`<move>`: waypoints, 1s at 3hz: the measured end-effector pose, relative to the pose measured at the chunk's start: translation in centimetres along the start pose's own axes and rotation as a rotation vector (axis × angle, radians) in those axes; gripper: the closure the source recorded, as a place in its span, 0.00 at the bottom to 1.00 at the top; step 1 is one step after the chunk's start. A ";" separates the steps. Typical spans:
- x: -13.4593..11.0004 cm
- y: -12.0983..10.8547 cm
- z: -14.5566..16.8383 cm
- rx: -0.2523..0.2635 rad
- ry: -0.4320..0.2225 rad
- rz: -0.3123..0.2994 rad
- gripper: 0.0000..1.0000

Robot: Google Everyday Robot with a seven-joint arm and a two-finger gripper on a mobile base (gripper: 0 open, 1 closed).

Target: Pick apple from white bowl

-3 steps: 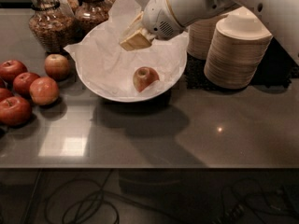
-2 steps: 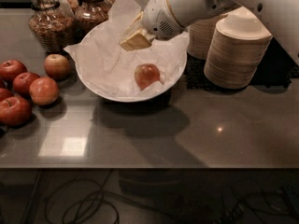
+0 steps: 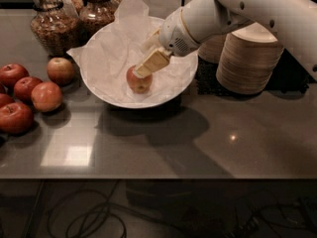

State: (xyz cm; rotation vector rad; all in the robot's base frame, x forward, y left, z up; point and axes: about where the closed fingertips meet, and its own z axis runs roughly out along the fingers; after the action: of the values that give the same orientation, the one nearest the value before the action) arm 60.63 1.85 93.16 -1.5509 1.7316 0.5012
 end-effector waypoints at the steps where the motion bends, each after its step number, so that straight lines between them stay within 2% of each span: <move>1: 1.8 -0.7 0.5 0.007 0.033 0.023 0.00; 3: 3.2 -1.6 2.4 -0.006 0.056 0.045 0.00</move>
Offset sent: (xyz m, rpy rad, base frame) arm 0.0264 -0.0213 -0.0398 -0.0577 0.0505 -0.0613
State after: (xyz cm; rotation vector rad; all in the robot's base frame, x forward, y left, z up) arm 62.89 1.13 89.54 -1.5466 1.8126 0.4891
